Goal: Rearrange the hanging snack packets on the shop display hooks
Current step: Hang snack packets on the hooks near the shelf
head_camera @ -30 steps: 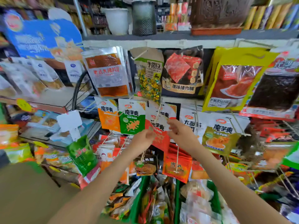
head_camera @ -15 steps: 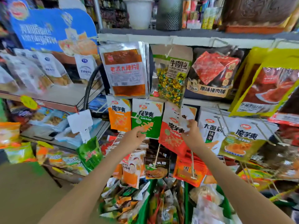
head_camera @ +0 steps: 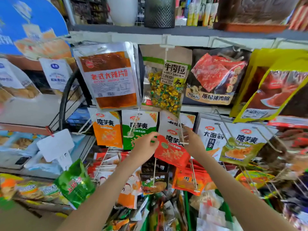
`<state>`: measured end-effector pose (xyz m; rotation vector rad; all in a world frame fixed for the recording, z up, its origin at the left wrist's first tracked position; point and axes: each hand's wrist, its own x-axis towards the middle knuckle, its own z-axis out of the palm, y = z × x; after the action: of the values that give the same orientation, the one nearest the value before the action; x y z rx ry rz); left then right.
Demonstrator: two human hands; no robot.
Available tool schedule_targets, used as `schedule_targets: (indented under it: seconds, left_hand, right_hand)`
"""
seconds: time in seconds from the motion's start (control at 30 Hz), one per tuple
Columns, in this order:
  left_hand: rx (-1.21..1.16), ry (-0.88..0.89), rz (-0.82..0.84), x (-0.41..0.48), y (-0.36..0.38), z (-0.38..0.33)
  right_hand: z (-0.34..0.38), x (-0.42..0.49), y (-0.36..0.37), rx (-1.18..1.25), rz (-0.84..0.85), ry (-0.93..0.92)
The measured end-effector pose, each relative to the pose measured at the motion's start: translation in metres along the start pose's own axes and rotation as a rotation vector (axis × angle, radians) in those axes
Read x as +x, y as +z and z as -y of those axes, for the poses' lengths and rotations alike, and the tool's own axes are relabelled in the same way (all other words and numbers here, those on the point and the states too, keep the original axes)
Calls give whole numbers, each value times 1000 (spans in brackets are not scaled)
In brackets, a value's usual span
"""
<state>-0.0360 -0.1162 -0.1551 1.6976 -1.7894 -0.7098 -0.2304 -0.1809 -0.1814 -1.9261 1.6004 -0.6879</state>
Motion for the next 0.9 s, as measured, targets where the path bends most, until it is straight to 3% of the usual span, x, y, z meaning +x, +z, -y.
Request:
schedule_targets:
  seconds: [0.57, 0.9]
  left_hand:
    - [-78, 62, 95, 38, 10, -35]
    - [-111, 287, -82, 39, 23, -99]
  right_hand:
    - [27, 16, -31, 97, -111, -70]
    - [26, -10, -83, 143, -285, -126]
